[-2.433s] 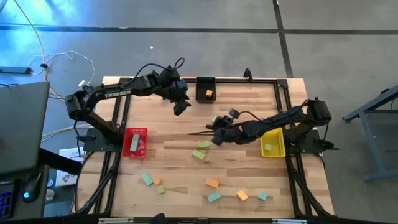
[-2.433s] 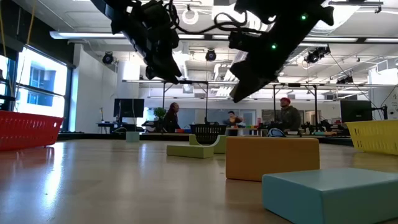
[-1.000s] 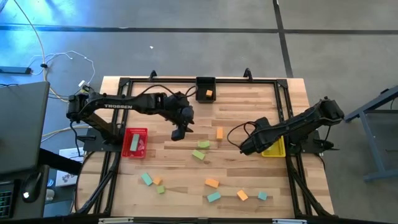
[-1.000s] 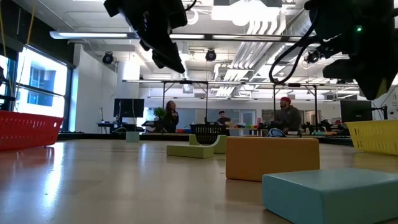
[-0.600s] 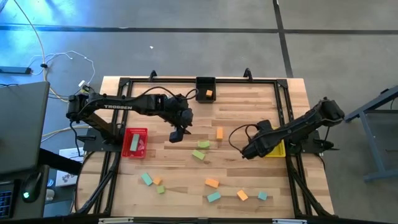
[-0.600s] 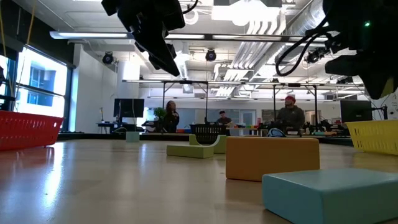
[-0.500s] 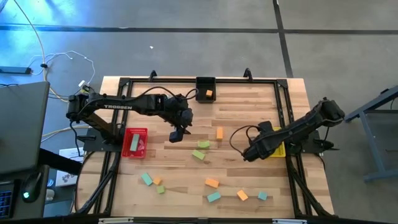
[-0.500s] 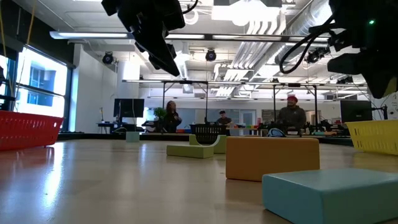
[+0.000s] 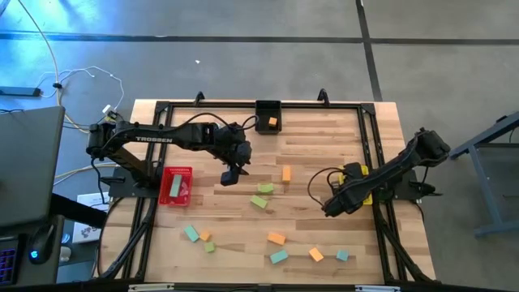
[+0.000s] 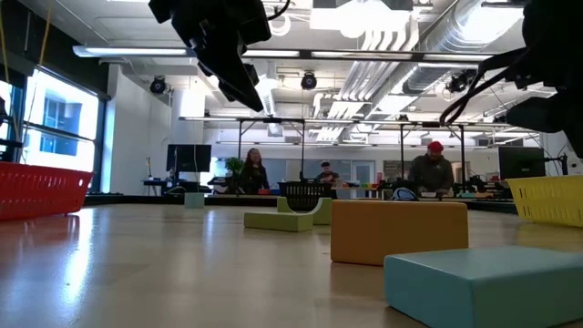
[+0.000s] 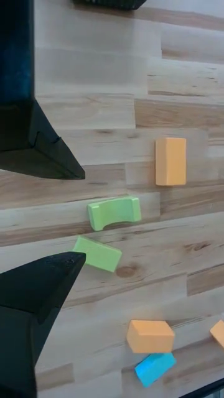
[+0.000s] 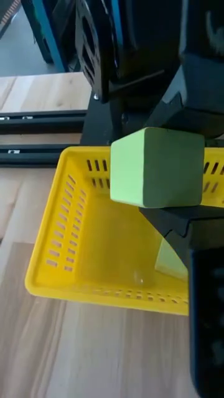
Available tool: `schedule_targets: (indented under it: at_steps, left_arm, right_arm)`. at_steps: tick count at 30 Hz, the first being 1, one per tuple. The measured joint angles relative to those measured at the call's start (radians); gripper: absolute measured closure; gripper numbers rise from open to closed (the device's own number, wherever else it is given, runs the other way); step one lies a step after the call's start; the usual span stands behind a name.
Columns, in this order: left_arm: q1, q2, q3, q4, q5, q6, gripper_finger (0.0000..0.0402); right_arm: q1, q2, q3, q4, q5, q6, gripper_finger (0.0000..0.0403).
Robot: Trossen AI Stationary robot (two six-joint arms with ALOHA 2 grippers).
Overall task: Sort & place blocks by color
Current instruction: Put the green block into the yellow bin
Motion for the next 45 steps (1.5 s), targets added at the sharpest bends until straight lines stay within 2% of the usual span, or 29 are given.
schedule_targets:
  at_steps: [8, 14, 19, 27, 45]
  left_arm:
    - [0.000, 0.000, 0.000, 0.007, 0.000, 0.001, 0.0213]
    - [0.000, 0.000, 0.000, 0.007, 0.000, 0.001, 0.0213]
    - [0.000, 0.000, 0.000, 0.007, 0.000, 0.001, 0.0213]
    - [0.000, 0.000, 0.000, 0.007, 0.000, 0.001, 0.0213]
    - [0.000, 0.000, 0.000, 0.003, 0.000, 0.001, 0.0213]
  right_arm:
    - [-0.002, -0.136, -0.069, 0.044, 0.001, 0.013, 0.0298]
    - [-0.003, -0.279, -0.145, 0.177, 0.030, 0.018, 0.0298]
    - [-0.004, -0.298, -0.131, 0.163, 0.034, 0.019, 0.0298]
    - [-0.019, -0.298, -0.131, 0.185, -0.048, 0.026, 0.0278]
    - [-0.021, -0.297, -0.131, 0.214, -0.010, -0.008, 0.0270]
